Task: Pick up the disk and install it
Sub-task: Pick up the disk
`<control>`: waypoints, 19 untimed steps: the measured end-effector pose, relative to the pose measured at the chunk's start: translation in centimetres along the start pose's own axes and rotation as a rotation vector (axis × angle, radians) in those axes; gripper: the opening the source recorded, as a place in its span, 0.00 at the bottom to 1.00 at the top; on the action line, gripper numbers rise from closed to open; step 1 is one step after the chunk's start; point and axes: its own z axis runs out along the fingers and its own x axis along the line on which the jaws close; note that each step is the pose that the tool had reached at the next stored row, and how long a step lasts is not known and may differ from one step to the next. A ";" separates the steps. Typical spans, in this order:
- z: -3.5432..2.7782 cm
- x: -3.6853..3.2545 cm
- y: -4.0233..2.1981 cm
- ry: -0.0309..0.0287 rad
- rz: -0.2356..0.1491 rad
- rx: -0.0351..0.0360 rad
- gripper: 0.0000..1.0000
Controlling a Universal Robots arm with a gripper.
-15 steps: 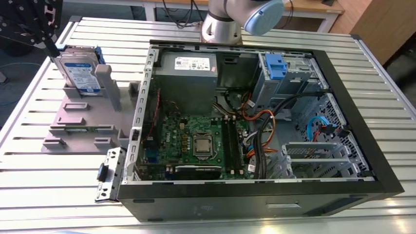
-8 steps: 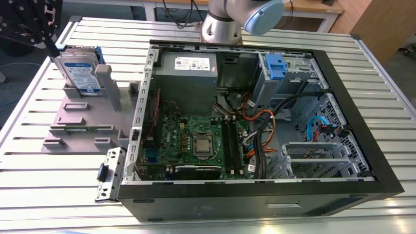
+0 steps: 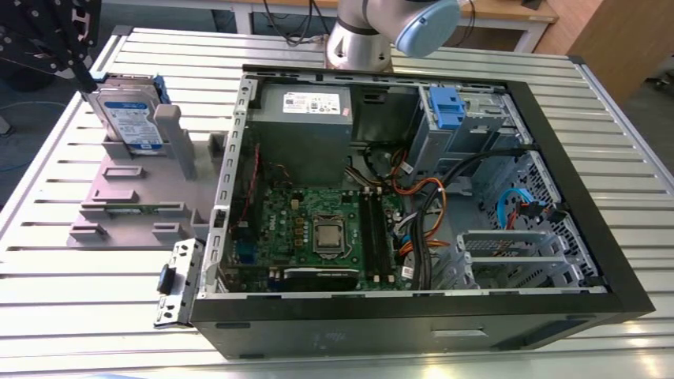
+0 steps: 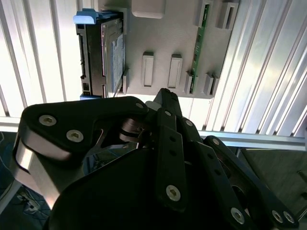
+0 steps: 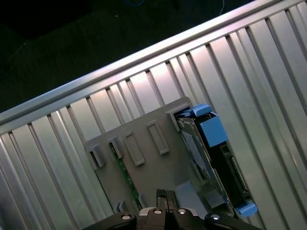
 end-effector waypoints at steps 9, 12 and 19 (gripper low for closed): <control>0.00 0.00 0.00 -0.0001 -0.007 0.0000 0.11; 0.00 0.00 0.00 -0.0002 -0.009 0.0000 0.11; 0.00 0.00 0.00 -0.0002 -0.014 -0.0001 0.11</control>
